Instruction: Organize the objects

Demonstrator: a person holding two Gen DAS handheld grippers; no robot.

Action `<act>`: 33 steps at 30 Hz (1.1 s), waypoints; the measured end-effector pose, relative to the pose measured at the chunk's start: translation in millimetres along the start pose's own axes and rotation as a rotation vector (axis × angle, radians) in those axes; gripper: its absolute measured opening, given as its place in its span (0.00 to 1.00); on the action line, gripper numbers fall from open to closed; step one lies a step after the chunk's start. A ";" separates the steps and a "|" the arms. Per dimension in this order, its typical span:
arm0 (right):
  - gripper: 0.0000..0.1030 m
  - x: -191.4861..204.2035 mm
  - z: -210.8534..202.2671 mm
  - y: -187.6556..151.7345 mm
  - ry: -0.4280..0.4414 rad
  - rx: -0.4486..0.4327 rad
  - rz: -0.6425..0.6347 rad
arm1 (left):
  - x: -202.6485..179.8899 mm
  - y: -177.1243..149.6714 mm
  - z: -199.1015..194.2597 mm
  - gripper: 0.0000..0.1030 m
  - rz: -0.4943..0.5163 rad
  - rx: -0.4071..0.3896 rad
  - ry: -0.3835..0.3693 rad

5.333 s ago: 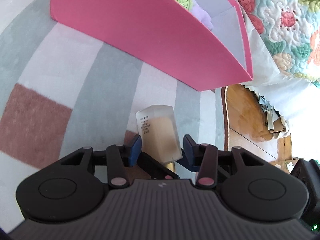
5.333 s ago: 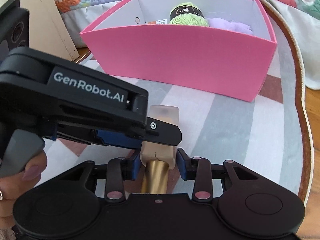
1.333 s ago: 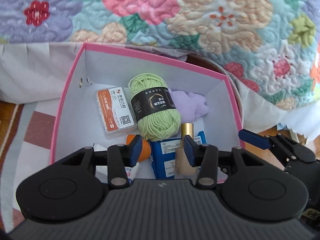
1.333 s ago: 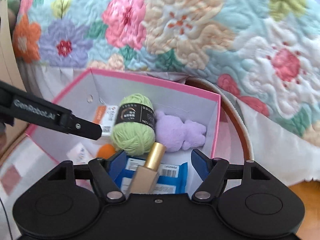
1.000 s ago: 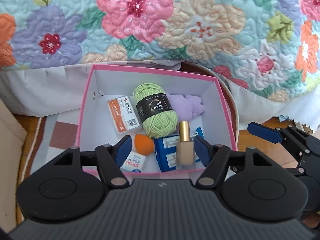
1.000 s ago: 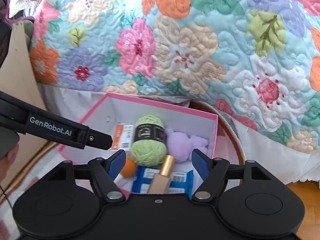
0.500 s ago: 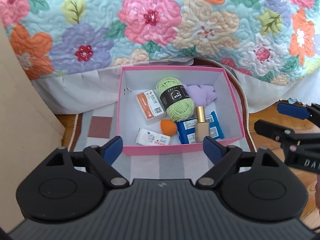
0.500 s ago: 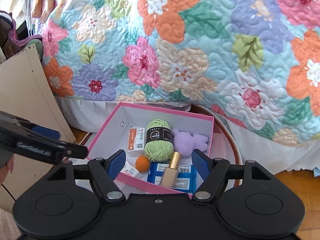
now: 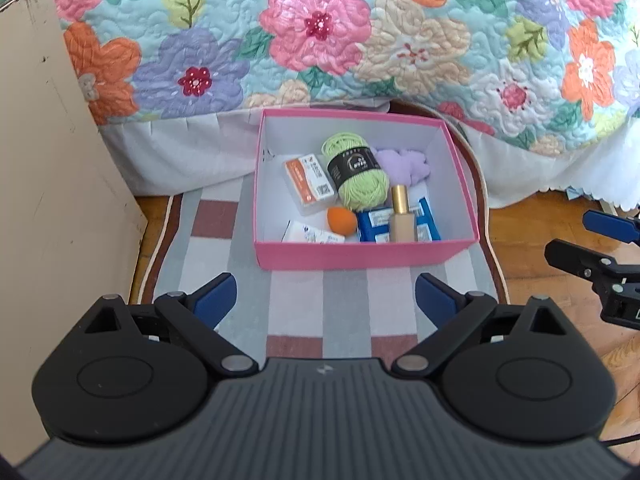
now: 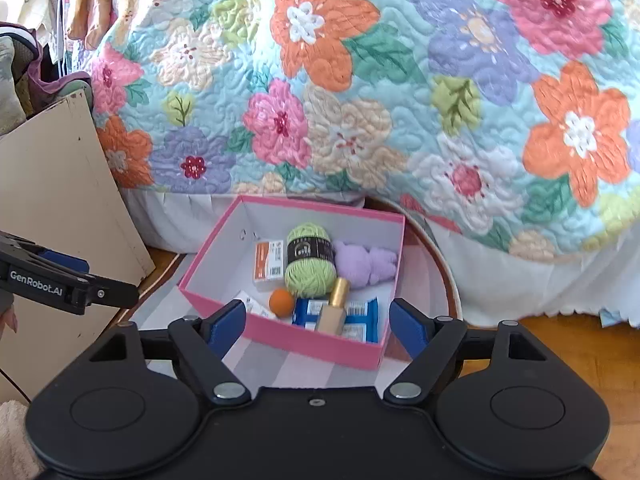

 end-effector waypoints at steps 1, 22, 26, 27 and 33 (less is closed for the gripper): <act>0.82 0.8 -0.5 -3.5 0.005 0.008 0.004 | 0.3 -3.6 -1.1 0.95 0.003 0.002 0.004; 0.90 9.2 4.0 -39.5 -0.012 0.161 0.068 | 6.3 -43.6 11.3 1.00 -0.027 0.130 0.073; 0.90 5.1 6.8 -43.7 -0.038 0.188 0.081 | 8.3 -42.2 12.4 1.00 -0.038 0.133 0.086; 0.90 4.1 7.1 -44.6 -0.042 0.192 0.084 | 7.9 -42.2 12.9 1.00 -0.037 0.133 0.089; 0.90 -2.9 15.1 -55.9 -0.053 0.236 0.140 | 6.3 -46.1 17.9 1.00 -0.005 0.139 0.102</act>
Point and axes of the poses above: each gripper's, at about its wrist camera, not at the fingertips, and z roughly the way its jaws point, x to its left, y to its top, the point moved 9 cm from there along z, roughly the way its jaws point, and after that the axes turned 10 degrees about -z, right-handed, at the moved point
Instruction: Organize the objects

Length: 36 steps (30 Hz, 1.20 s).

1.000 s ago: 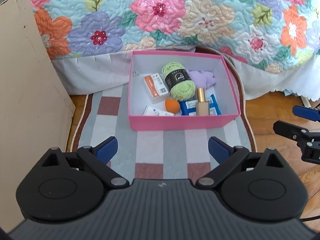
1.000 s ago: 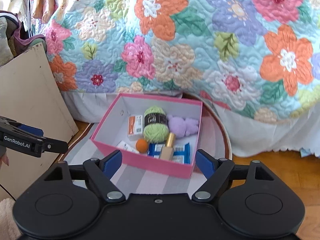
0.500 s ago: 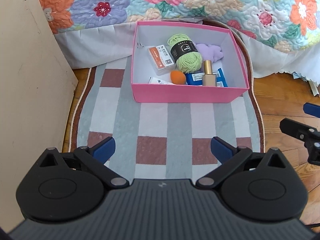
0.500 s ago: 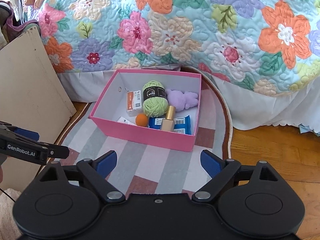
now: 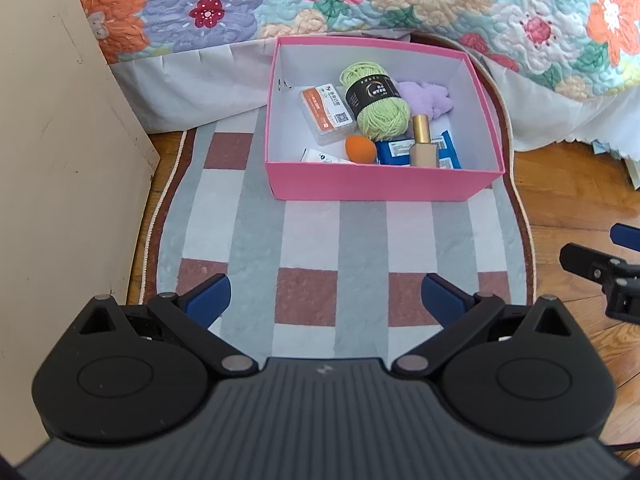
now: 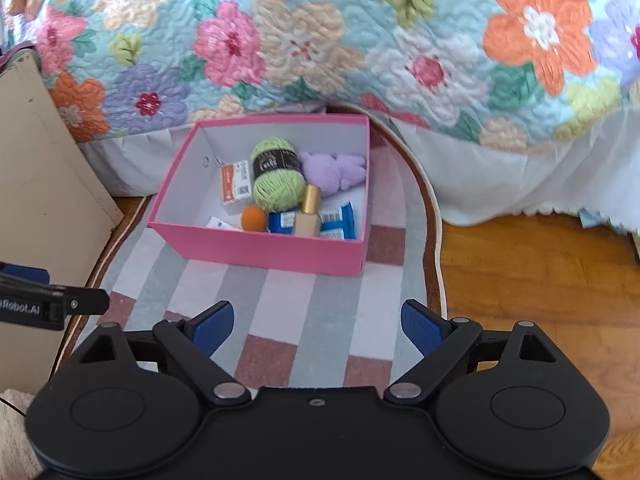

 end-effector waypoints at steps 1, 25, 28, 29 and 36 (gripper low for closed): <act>0.90 -0.7 2.2 -1.0 0.002 0.008 0.009 | 0.5 -0.5 1.2 1.00 0.003 0.002 0.006; 0.90 0.5 7.2 -2.0 -0.022 0.037 0.011 | 13.2 -6.7 13.5 1.00 -0.017 0.028 0.042; 0.90 0.8 6.9 -2.4 -0.026 0.039 0.012 | 13.1 -8.6 15.2 1.00 -0.008 0.044 0.046; 0.90 0.7 6.8 -2.4 -0.028 0.039 0.013 | 13.1 -8.5 15.7 1.00 -0.007 0.047 0.049; 0.90 -3.0 8.0 -3.0 -0.034 0.045 0.019 | 12.6 -7.8 15.2 1.00 -0.005 0.050 0.052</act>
Point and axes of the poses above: each gripper's, at about its wrist camera, not at the fingertips, and z roughly the way its jaws point, x to its left, y to its top, the point moved 9 cm from there along z, roughly the way its jaws point, and after that the axes turned 10 degrees about -z, right-handed, at the moved point
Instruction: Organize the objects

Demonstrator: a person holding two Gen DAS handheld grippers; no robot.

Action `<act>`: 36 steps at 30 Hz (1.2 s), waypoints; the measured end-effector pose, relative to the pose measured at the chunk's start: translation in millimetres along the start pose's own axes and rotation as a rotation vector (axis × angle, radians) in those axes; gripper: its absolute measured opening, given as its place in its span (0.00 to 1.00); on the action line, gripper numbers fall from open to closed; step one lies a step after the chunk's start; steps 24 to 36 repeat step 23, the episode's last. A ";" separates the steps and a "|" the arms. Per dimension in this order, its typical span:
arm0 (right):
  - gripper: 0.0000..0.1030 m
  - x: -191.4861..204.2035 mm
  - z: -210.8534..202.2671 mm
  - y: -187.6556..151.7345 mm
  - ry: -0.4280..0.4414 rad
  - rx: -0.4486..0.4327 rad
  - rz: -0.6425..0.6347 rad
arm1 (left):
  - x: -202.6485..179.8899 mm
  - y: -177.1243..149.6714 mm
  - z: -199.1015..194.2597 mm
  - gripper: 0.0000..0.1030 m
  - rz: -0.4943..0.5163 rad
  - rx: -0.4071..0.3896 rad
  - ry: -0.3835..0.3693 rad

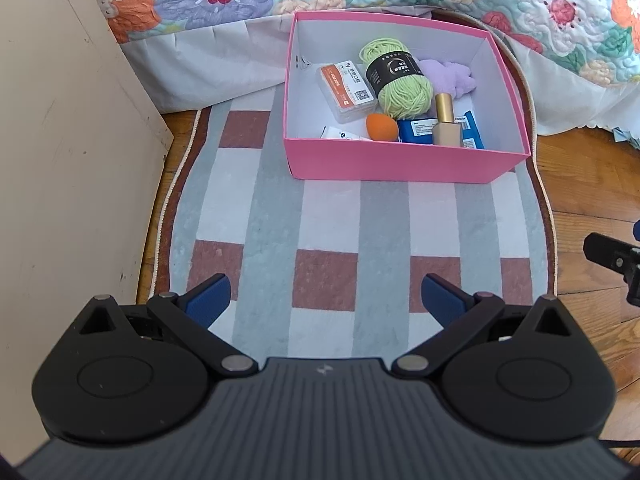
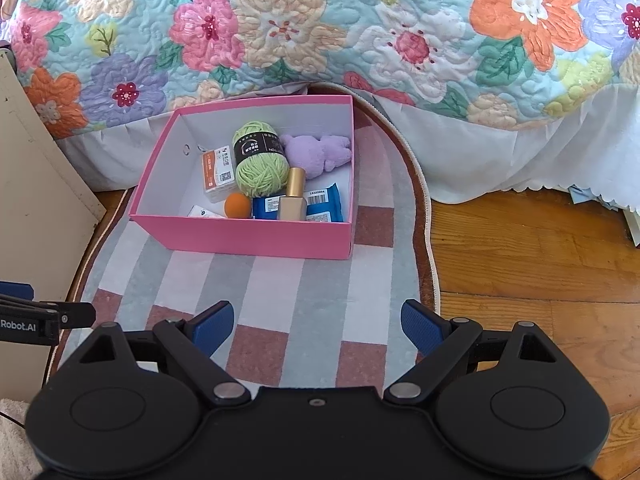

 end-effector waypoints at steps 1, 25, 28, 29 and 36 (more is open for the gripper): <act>0.90 -0.1 0.2 -0.2 -0.001 0.002 0.000 | 0.2 0.2 0.1 1.00 0.001 -0.001 0.000; 0.90 -2.8 3.0 -2.9 -0.003 0.014 -0.013 | 0.4 0.8 0.4 1.00 0.023 0.001 0.008; 0.90 -2.8 3.0 -2.9 -0.003 0.014 -0.013 | 0.4 0.8 0.4 1.00 0.023 0.001 0.008; 0.90 -2.8 3.0 -2.9 -0.003 0.014 -0.013 | 0.4 0.8 0.4 1.00 0.023 0.001 0.008; 0.90 -2.8 3.0 -2.9 -0.003 0.014 -0.013 | 0.4 0.8 0.4 1.00 0.023 0.001 0.008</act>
Point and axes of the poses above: each gripper's, at about its wrist camera, not at the fingertips, and z roughly the way its jaws point, x to its left, y to its top, the point moved 9 cm from there along z, roughly the way its jaws point, and after that the axes turned 10 degrees about -z, right-handed, at the moved point
